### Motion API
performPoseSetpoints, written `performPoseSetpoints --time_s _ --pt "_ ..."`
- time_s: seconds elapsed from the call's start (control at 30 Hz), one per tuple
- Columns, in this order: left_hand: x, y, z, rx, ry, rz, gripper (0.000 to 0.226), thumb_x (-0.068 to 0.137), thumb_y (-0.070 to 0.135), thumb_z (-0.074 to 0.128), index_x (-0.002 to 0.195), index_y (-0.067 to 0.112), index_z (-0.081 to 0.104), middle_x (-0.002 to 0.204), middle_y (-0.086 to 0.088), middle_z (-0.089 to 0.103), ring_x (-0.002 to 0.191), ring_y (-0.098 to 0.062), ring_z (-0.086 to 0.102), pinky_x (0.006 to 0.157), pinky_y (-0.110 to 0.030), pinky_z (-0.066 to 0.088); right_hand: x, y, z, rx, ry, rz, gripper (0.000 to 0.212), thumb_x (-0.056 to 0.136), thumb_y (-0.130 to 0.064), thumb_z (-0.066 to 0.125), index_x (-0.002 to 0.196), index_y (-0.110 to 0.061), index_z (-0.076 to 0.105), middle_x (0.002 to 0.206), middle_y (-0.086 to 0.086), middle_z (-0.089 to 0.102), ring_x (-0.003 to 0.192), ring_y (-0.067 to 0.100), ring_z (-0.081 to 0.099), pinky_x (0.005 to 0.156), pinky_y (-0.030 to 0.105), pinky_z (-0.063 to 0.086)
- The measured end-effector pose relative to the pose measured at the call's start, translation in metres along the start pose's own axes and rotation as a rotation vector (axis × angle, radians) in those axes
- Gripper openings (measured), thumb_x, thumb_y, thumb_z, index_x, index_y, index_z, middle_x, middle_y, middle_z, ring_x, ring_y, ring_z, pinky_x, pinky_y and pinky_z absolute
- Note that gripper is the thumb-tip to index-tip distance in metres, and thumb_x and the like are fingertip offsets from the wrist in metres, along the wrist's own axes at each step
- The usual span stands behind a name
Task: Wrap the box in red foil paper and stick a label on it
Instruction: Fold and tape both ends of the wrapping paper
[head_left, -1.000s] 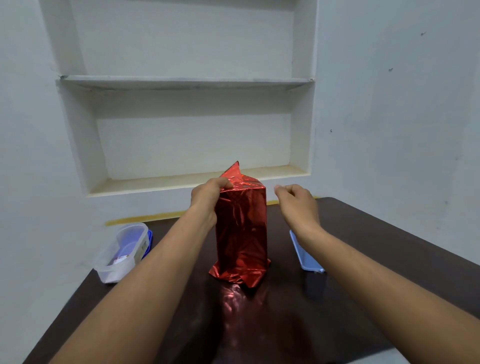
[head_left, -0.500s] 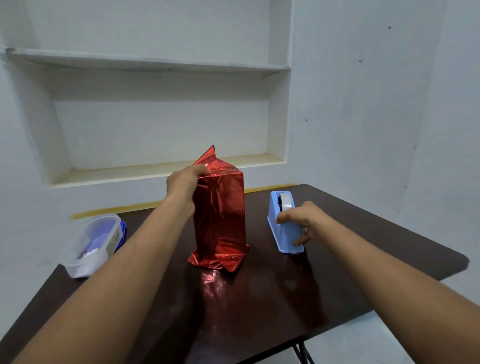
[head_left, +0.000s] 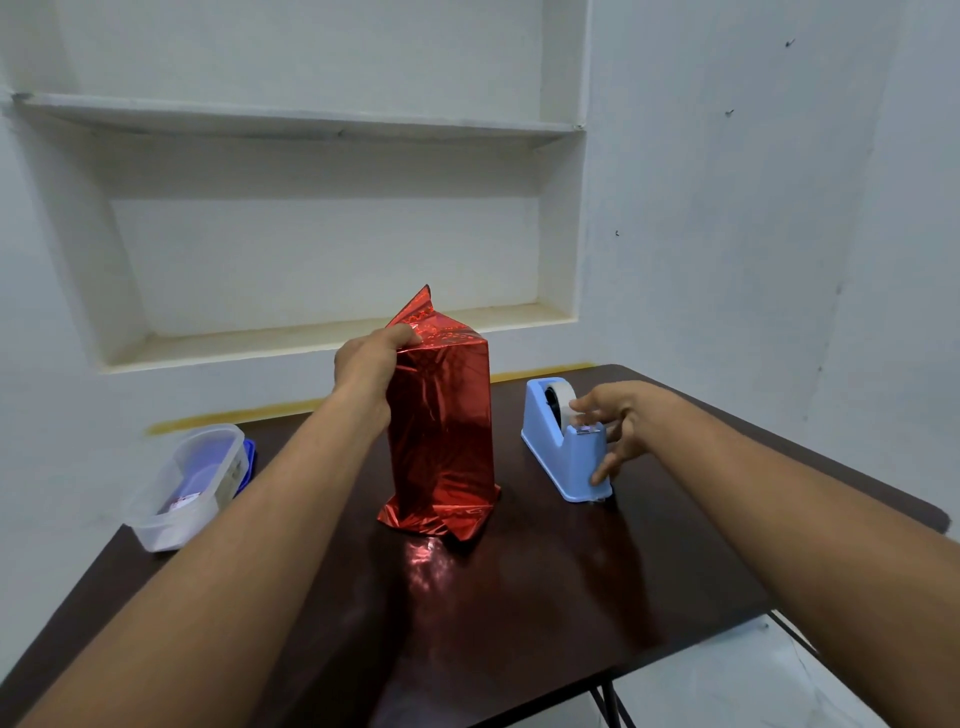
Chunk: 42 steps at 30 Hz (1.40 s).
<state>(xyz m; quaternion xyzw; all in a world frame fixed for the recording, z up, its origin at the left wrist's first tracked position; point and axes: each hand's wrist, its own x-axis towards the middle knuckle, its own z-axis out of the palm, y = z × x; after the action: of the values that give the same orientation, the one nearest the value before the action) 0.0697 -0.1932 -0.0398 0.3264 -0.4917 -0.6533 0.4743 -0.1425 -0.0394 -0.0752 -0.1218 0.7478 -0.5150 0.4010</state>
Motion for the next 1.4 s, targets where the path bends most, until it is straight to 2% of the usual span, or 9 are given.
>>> performPoseSetpoints --time_s 0.1,0.2,0.3,0.47,0.6,0.7,0.83,1.0,1.4 --pt "-0.001 0.001 0.000 0.016 0.000 0.007 0.019 0.072 0.009 0.076 0.090 0.010 0.071 0.070 -0.006 0.067 0.057 -0.022 0.062 0.064 -0.029 0.052 -0.002 -0.007 0.006 0.068 0.013 0.016 0.045 0.103 -0.020 0.060 0.144 -0.006 0.051 0.136 0.017 0.049 0.121 0.048 0.049 0.094 0.086 0.034" --pt "-0.002 0.001 0.000 0.032 0.009 0.016 0.013 0.075 0.009 0.075 0.087 0.012 0.071 0.069 -0.004 0.066 0.056 -0.020 0.061 0.058 -0.024 0.048 -0.007 -0.009 0.009 0.184 0.031 -0.033 0.037 0.101 -0.018 0.057 0.136 -0.007 0.059 0.144 0.008 0.049 0.151 0.046 0.019 0.095 0.091 0.021" --pt "-0.003 0.000 -0.001 0.028 0.012 0.011 0.018 0.075 0.010 0.075 0.092 0.012 0.072 0.073 -0.005 0.068 0.056 -0.020 0.062 0.058 -0.025 0.048 -0.013 0.000 0.012 0.281 0.074 -0.142 0.030 0.094 -0.009 0.057 0.123 -0.009 0.065 0.111 0.000 0.062 0.140 0.038 0.034 0.088 0.094 0.020" --pt "-0.006 0.002 0.000 0.018 0.013 0.002 0.020 0.078 0.009 0.075 0.098 0.012 0.070 0.070 -0.002 0.067 0.049 -0.015 0.062 0.051 -0.021 0.049 -0.021 0.015 0.017 0.352 0.167 -0.207 0.020 0.082 -0.007 0.058 0.095 -0.007 0.073 0.111 0.002 0.070 0.105 0.033 0.045 0.094 0.087 0.025" --pt "-0.010 0.004 0.001 0.024 0.027 0.006 0.013 0.080 0.007 0.073 0.091 0.012 0.067 0.068 -0.002 0.065 0.038 -0.010 0.059 0.041 -0.015 0.044 -0.021 0.017 0.014 0.186 0.072 -0.158 0.023 0.087 -0.008 0.058 0.104 -0.007 0.074 0.110 0.006 0.061 0.108 0.032 0.051 0.093 0.079 0.039" --pt "-0.012 0.005 0.001 0.033 0.029 0.005 0.012 0.081 0.008 0.073 0.090 0.012 0.067 0.068 -0.002 0.065 0.038 -0.009 0.059 0.039 -0.014 0.043 -0.022 0.010 0.008 0.113 -0.041 -0.115 0.025 0.097 -0.007 0.053 0.115 -0.008 0.070 0.116 0.010 0.057 0.108 0.028 0.055 0.069 0.066 0.059" --pt "-0.013 0.005 0.001 0.032 0.038 0.004 0.014 0.080 0.009 0.074 0.093 0.012 0.068 0.070 -0.002 0.066 0.042 -0.010 0.060 0.042 -0.015 0.044 -0.029 0.006 0.009 0.136 -0.045 -0.171 0.018 0.100 -0.004 0.051 0.110 -0.005 0.066 0.118 0.011 0.061 0.117 0.023 0.055 0.052 0.059 0.060" --pt "-0.013 0.005 0.000 0.019 0.025 0.003 0.012 0.080 0.007 0.074 0.090 0.012 0.068 0.069 -0.002 0.065 0.043 -0.012 0.060 0.043 -0.016 0.045 -0.033 0.015 0.014 0.288 -0.058 -0.231 0.021 0.095 -0.001 0.051 0.107 -0.006 0.067 0.110 0.008 0.062 0.112 0.022 0.053 0.066 0.075 0.054" --pt "-0.013 0.005 0.000 0.005 0.027 0.005 0.012 0.078 0.006 0.074 0.087 0.011 0.069 0.072 -0.005 0.066 0.057 -0.020 0.062 0.059 -0.026 0.052 -0.024 0.053 0.010 0.443 -0.082 -0.318 0.010 0.081 0.005 0.054 0.085 0.001 0.063 0.116 0.009 0.052 0.112 0.030 0.053 0.065 0.062 0.060"
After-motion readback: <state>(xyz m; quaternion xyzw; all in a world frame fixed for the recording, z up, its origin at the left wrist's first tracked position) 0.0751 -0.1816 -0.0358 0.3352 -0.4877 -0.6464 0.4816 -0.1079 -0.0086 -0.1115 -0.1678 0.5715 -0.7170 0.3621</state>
